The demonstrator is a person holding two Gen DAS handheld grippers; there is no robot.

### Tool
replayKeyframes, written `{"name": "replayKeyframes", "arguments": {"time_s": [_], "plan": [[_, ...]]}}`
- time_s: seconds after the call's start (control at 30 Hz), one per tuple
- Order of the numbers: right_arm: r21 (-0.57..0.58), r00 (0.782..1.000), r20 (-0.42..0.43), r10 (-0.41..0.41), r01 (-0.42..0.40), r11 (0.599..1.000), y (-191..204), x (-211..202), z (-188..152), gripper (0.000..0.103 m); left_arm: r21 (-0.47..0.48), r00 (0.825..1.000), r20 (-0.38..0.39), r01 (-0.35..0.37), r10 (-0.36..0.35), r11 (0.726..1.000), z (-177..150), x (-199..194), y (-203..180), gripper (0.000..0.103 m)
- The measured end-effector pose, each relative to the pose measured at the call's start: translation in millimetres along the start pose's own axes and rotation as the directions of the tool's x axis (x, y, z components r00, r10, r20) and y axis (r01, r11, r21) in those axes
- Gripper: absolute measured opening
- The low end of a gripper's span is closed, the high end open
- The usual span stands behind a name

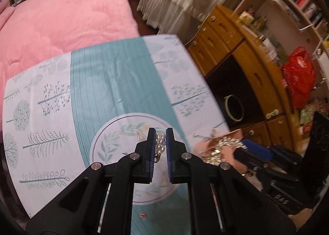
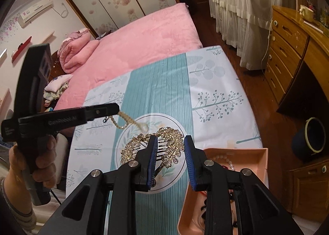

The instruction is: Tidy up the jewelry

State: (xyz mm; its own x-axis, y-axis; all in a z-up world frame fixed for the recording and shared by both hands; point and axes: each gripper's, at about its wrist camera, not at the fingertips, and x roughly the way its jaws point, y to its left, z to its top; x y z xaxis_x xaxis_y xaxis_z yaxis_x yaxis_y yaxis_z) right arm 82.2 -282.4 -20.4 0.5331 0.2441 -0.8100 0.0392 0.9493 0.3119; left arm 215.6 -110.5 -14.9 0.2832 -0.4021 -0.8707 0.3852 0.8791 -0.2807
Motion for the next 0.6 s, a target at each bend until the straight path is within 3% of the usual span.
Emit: {"name": "replayKeyframes", "arguments": {"time_s": [0.3,0.6], "plan": [[0.003,0.998,0.047,-0.028,0.028,1.000,-9,-64,-26,0.026,0.093,0.997,0.063,0.045,-0.051,0.995,-2,-67,-67,0.007],[0.048,0.996,-0.003,-0.093,0.093,0.995,-39,-91,-82,0.026,0.183,0.998,-0.020,0.061,-0.058,0.981,-32,-63,-138,0.007]]}}
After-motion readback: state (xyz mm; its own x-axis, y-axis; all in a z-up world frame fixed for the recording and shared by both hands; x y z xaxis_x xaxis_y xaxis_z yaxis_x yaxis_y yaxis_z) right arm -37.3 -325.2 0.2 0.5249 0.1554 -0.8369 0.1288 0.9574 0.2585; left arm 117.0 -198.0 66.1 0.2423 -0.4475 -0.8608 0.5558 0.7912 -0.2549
